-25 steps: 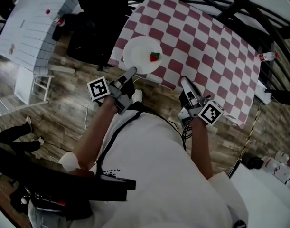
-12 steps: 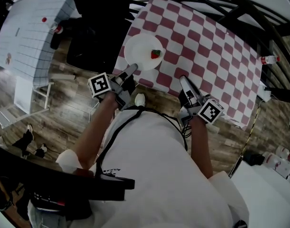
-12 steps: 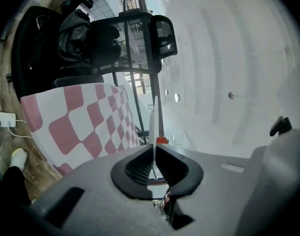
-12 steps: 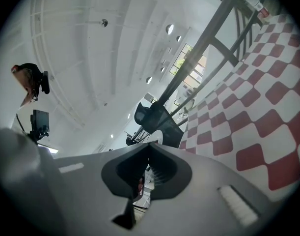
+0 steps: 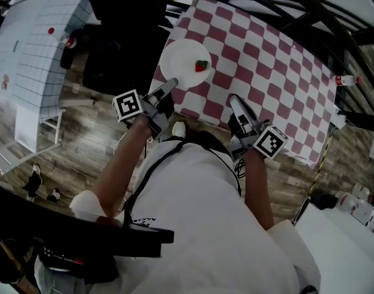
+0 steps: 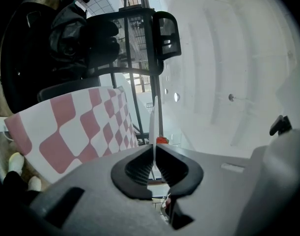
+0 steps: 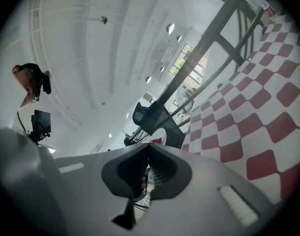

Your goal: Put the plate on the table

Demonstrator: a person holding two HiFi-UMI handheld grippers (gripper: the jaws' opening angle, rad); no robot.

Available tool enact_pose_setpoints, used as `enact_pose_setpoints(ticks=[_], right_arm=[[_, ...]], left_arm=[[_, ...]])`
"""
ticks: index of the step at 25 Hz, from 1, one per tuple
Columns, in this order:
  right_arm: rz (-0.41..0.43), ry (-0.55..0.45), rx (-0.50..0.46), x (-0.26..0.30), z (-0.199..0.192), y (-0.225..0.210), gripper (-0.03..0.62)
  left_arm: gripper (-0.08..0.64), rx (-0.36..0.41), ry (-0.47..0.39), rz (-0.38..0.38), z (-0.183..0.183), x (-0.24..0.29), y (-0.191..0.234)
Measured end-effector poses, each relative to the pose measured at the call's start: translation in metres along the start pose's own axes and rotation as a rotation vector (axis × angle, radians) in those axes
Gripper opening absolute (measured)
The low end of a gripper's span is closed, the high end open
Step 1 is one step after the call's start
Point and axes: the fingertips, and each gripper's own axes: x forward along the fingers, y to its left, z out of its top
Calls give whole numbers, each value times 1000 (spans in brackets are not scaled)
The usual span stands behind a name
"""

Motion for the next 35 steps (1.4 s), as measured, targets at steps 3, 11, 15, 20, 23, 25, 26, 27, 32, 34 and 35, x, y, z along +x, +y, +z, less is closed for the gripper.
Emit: enact_pose_setpoints(ticks=[3, 11, 15, 20, 23, 25, 26, 27, 32, 34, 35], right_arm=[[3, -1, 3, -4, -4, -2, 8], [2, 45, 41, 37, 18, -35, 8], [4, 72, 47, 46, 21, -52, 8], [23, 146, 67, 90, 52, -90, 8], [41, 174, 67, 104, 63, -104, 8], [46, 189, 67, 112, 70, -112, 8], [48, 196, 66, 116, 74, -116, 8], [49, 203, 66, 119, 77, -120, 8], [55, 229, 70, 136, 88, -139, 8], [54, 239, 76, 141, 90, -147, 8], [56, 244, 80, 143, 90, -150, 8]], left_arm=[[21, 0, 6, -8, -3, 2, 3], [21, -21, -19, 14, 33, 40, 31], [21, -22, -30, 15, 39, 53, 43], [21, -14, -64, 33, 81, 103, 66], [21, -14, -79, 17, 93, 125, 71], [21, -14, -84, 11, 99, 138, 75], [21, -14, -86, 10, 102, 145, 78], [21, -14, -87, 11, 105, 150, 81], [21, -26, -90, 22, 114, 174, 98], [21, -31, -89, 30, 116, 181, 106], [21, -31, -89, 35, 118, 184, 110]])
